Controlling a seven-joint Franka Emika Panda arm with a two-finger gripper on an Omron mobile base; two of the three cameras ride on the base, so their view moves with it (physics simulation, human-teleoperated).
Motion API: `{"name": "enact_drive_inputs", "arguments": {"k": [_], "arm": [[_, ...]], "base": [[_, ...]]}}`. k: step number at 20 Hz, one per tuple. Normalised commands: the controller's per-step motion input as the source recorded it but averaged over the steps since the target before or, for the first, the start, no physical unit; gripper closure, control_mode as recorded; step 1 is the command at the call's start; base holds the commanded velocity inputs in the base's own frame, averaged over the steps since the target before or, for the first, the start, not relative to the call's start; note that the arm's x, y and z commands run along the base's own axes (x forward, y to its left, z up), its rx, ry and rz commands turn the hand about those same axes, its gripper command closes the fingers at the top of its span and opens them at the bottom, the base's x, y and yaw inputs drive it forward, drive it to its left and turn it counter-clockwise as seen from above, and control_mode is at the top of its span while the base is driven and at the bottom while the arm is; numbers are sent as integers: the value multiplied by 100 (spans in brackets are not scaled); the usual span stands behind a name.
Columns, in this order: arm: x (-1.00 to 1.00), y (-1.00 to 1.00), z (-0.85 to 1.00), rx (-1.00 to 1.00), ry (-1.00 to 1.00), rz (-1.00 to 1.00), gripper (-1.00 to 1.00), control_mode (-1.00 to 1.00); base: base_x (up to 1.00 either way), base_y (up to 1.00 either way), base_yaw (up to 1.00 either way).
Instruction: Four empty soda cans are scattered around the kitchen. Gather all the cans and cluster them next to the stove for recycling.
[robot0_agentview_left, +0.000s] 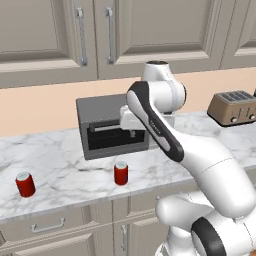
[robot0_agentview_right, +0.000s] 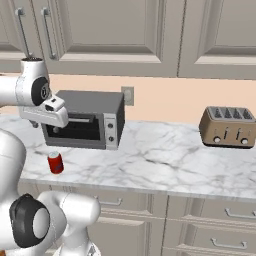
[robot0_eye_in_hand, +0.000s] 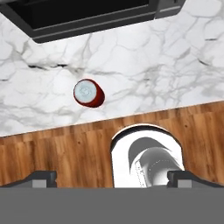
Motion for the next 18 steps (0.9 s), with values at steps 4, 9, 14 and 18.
{"name": "enact_drive_inputs", "arguments": {"k": [4,9,14,18], "arm": [[1,0,-6,1,1,0,-100,-100],[10,26,-75,0,9,0,-100,-100],[0,34,-58,0,1,0,-100,-100],[22,17,-9,0,0,-5,-100,-100]], "base": [[0,0,0],[0,0,0],[0,0,0],[0,0,0]]}}
